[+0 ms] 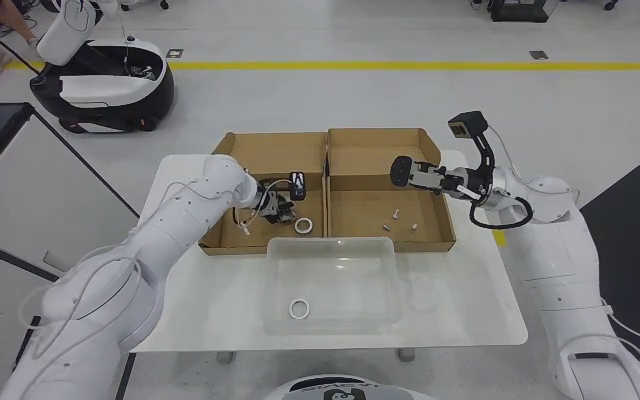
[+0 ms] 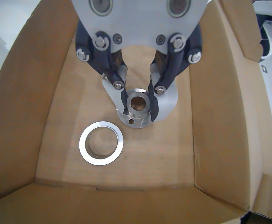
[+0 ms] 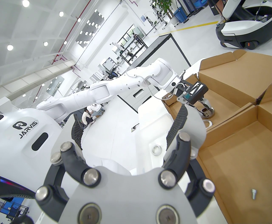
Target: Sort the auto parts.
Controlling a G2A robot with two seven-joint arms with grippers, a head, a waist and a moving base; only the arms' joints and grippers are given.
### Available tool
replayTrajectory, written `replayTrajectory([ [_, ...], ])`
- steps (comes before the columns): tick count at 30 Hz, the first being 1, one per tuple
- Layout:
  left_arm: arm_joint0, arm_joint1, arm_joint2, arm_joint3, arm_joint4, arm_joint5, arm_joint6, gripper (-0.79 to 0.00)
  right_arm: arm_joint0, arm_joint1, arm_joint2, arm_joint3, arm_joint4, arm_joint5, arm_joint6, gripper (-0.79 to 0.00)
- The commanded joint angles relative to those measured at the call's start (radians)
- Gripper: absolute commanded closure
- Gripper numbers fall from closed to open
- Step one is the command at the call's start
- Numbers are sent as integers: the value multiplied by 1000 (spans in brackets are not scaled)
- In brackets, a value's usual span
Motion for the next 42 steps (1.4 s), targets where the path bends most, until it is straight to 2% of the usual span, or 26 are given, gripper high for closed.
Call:
replayTrajectory([
  [1,-2,-6,0,10,9,-1,9,-363,0,0,0,0,0,0,0,-785],
  [2,-3,-9,-1,16,12,-4,16,-419,0,0,0,0,0,0,0,-785],
  [5,-8,-15,-5,36,20,-10,31,-779,0,0,0,0,0,0,0,-785],
  [9,-27,-17,-20,52,30,-9,59,-785,0,0,0,0,0,0,0,-785],
  [13,-70,-5,-45,42,53,-21,100,-785,0,0,0,0,0,0,0,-785],
  [17,-123,24,-75,-20,92,-81,131,-785,0,0,0,0,0,0,0,-785],
  [19,-131,45,-82,-65,99,-81,132,-785,0,0,0,0,0,0,0,-785],
  [22,-138,88,-72,-157,65,-81,107,-785,0,0,0,0,0,0,0,-785],
  [25,-146,145,-50,-269,-14,-81,40,-785,0,0,0,0,0,0,0,-785],
  [31,-146,292,-55,-554,-248,-81,-145,-785,0,0,0,0,0,0,0,-785],
  [34,-128,362,-86,-665,-354,-81,-239,-785,0,0,0,0,0,0,0,-785],
  [37,-89,416,-117,-744,-465,-81,-295,-785,0,0,0,0,0,0,0,-785],
  [42,-89,416,-117,-744,-465,-81,-295,-785,0,0,0,0,0,0,0,-785],
])
